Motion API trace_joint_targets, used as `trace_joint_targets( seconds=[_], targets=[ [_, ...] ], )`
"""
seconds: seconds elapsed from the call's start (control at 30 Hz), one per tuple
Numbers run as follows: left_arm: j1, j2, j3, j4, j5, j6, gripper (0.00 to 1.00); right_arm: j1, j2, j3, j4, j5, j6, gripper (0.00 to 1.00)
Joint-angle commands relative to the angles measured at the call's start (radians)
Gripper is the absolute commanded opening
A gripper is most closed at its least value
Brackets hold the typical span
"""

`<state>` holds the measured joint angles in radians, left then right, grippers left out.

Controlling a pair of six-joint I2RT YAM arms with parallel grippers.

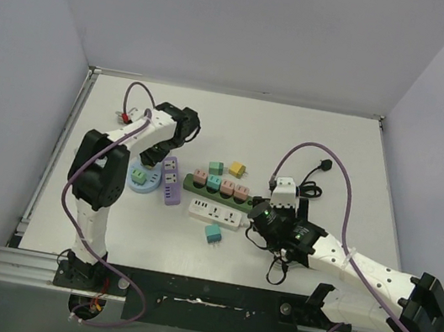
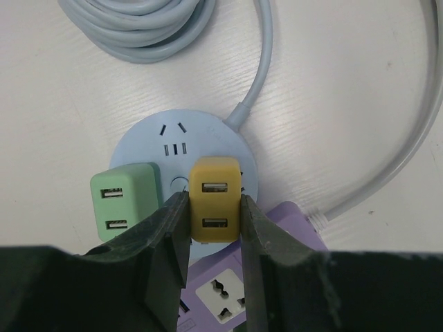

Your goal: Insert the plug

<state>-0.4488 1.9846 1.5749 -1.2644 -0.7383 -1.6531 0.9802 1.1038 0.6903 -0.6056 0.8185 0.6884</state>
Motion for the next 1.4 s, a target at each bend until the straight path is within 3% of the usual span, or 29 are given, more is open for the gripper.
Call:
trace_joint_targets(
  seconds=[0.0, 0.3, 0.5, 0.63, 0.87, 1.2, 1.27, 1.37],
  targets=[
    [-0.014, 0.080, 0.018, -0.054, 0.018, -0.078, 0.04, -0.009, -0.033, -0.001, 0.034, 0.018, 0.002, 0.87],
    [-0.034, 0.113, -0.055, -0.021, 0.078, -0.136, 0.01, -0.012, -0.040, 0.013, 0.042, 0.011, -0.024, 0.87],
    [-0.005, 0.048, -0.216, 0.137, 0.193, -0.120, 0.00, -0.014, -0.043, 0.021, 0.059, -0.013, -0.052, 0.87],
    [-0.005, 0.075, -0.208, 0.113, 0.189, -0.112, 0.00, -0.014, -0.037, 0.024, 0.065, -0.023, -0.056, 0.87],
    [0.027, 0.049, -0.402, 0.323, 0.379, -0.104, 0.00, -0.015, -0.007, 0.057, 0.050, -0.028, -0.053, 0.87],
    [0.106, 0.031, -0.381, 0.326, 0.414, 0.016, 0.00, -0.014, 0.023, 0.101, 0.035, -0.048, -0.052, 0.87],
    [0.110, 0.013, -0.360, 0.307, 0.401, 0.031, 0.05, -0.014, 0.025, 0.113, 0.034, -0.062, -0.056, 0.87],
    [0.109, -0.020, -0.309, 0.264, 0.357, 0.059, 0.32, -0.013, 0.024, 0.132, 0.034, -0.095, -0.067, 0.88]
  ],
)
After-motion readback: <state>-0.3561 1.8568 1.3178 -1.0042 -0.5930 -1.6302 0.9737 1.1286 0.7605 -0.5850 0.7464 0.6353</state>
